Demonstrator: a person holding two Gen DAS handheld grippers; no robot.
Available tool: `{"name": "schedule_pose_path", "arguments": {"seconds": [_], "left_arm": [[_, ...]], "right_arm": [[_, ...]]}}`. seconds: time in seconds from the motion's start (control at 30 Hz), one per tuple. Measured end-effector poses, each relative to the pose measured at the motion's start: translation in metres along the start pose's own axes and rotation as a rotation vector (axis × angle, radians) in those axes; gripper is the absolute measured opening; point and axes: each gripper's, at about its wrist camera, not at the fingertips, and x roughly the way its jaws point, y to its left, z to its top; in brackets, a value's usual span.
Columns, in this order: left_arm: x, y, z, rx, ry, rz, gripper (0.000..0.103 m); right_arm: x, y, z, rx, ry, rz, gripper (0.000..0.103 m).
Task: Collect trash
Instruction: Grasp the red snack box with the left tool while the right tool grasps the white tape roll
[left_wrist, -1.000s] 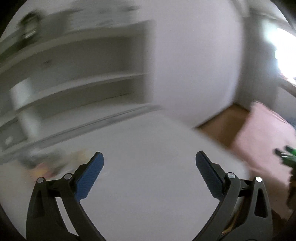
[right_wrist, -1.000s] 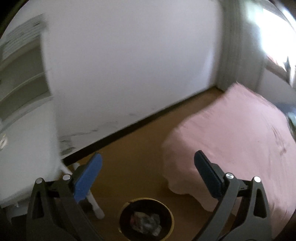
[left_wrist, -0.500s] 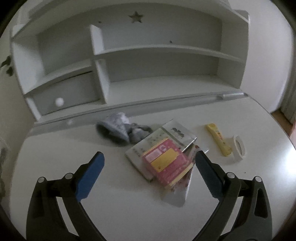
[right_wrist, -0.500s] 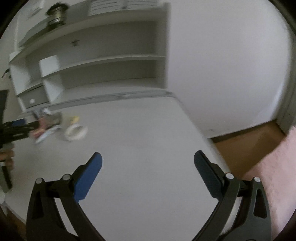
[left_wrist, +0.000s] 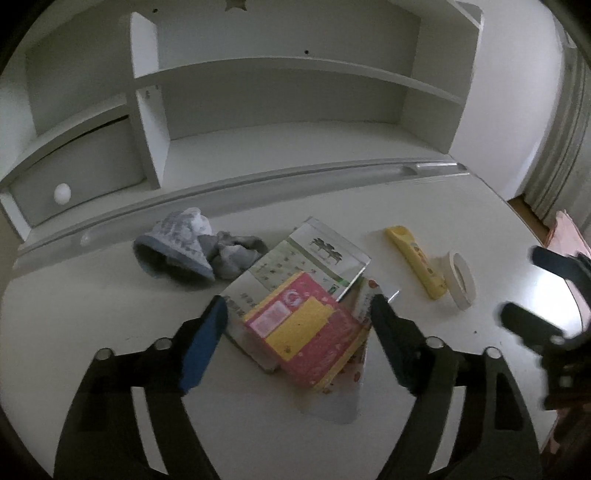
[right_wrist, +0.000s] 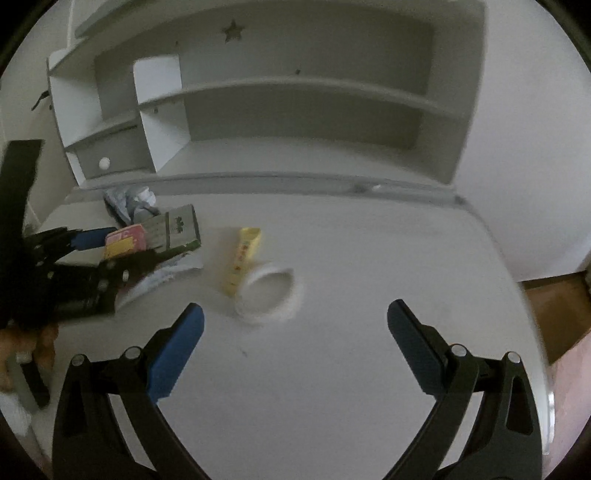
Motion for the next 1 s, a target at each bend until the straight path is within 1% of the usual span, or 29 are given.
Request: {"name": "schedule_pose_path", "arguments": {"seconds": [0.1,0.17,0.2,0.23,0.27,0.3,0.33,0.43,0.5,0.57,0.6,0.7,0.77,0.87,1.0], "left_arm": [[0.001,-0.004,-0.001,0.019,0.006,0.011,0.081],[0.000,-0.004,-0.001,0.014,0.002,0.012,0.078],[-0.001,-0.002,-0.001,0.004,-0.004,0.010,0.066],[-0.003,0.000,-0.002,-0.004,-0.011,0.000,0.063],[-0.004,0.002,-0.002,-0.014,-0.015,-0.013,0.063],[-0.004,0.002,-0.002,-0.018,-0.017,-0.017,0.063],[-0.005,0.002,-0.003,-0.018,-0.020,-0.019,0.063],[-0.008,0.001,-0.004,-0.011,-0.037,-0.026,0.063],[-0.015,-0.001,-0.005,-0.001,-0.075,-0.029,0.063],[-0.020,-0.007,-0.007,0.029,-0.106,-0.006,0.063],[-0.021,-0.011,-0.009,0.049,-0.104,0.000,0.063],[-0.029,-0.015,-0.017,0.072,-0.060,-0.022,0.063],[-0.041,-0.009,-0.027,0.074,-0.048,-0.014,0.063],[-0.051,0.011,-0.041,0.053,-0.012,0.043,0.063],[-0.049,0.037,-0.057,-0.004,0.051,0.108,0.063]], "right_arm": [[0.022,0.003,0.006,0.018,0.051,0.011,0.096],[0.030,0.002,0.006,0.036,0.067,0.030,0.096],[0.033,0.002,0.006,0.045,0.082,0.040,0.089],[0.036,0.000,0.006,0.055,0.091,0.053,0.074],[0.036,-0.002,0.006,0.067,0.092,0.076,0.068],[0.035,-0.004,0.006,0.074,0.081,0.081,0.053],[0.034,-0.005,0.006,0.076,0.081,0.090,0.043],[0.029,-0.012,0.001,0.082,0.080,0.090,0.043],[0.022,-0.019,-0.002,0.099,0.065,0.080,0.043],[0.015,-0.026,-0.005,0.097,0.042,0.037,0.043],[0.012,-0.029,-0.006,0.096,0.038,0.021,0.043],[0.005,-0.040,-0.010,0.095,0.033,-0.002,0.043],[0.002,-0.043,-0.014,0.085,0.040,0.001,0.043],[-0.001,-0.041,-0.018,0.064,0.043,0.016,0.043],[0.000,-0.036,-0.020,0.030,0.047,0.021,0.043]]}}
